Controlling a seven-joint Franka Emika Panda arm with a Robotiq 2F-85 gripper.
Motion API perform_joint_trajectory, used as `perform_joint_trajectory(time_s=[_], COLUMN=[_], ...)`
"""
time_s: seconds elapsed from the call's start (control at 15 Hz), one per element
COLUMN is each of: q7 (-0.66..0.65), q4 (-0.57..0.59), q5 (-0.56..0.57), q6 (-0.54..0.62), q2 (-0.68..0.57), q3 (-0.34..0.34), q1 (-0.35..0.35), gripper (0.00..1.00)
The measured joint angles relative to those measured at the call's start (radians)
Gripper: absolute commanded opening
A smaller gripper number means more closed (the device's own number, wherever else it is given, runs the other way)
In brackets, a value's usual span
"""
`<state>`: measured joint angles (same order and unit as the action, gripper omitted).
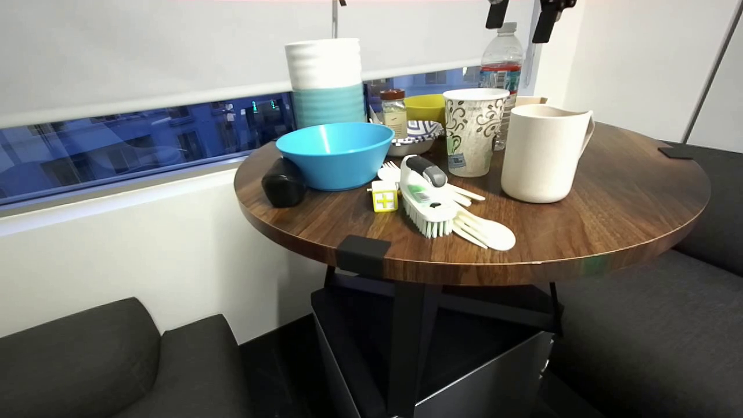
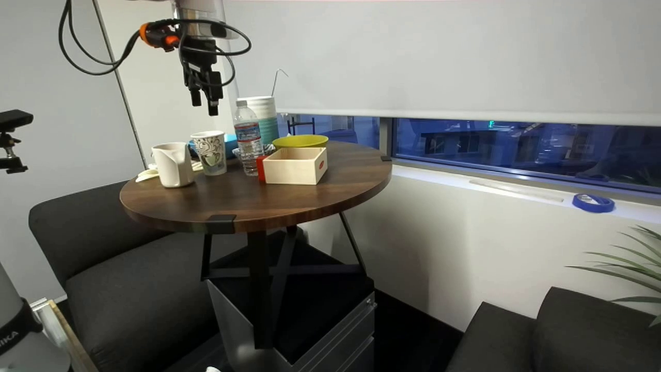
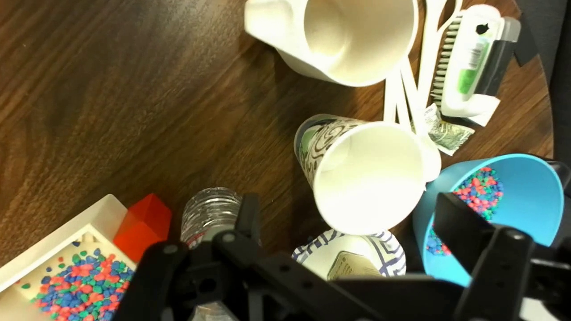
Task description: Pick up the paper cup and put it in the white mug, pick up the water bottle and put it in the paper cup
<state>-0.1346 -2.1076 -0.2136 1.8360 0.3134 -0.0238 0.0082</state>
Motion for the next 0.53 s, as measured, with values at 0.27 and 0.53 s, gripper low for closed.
perform_joint_trajectory(time_s=[0.27,0.53], q7=[0.012,0.012], q4=[-0.086,-0.128], q5=[0.001,0.001], q6=[0.063,0.095], q2=[0.025,0.031], q3=[-0.003,-0.001], q1=[0.002,0.0], gripper=[1.0,1.0])
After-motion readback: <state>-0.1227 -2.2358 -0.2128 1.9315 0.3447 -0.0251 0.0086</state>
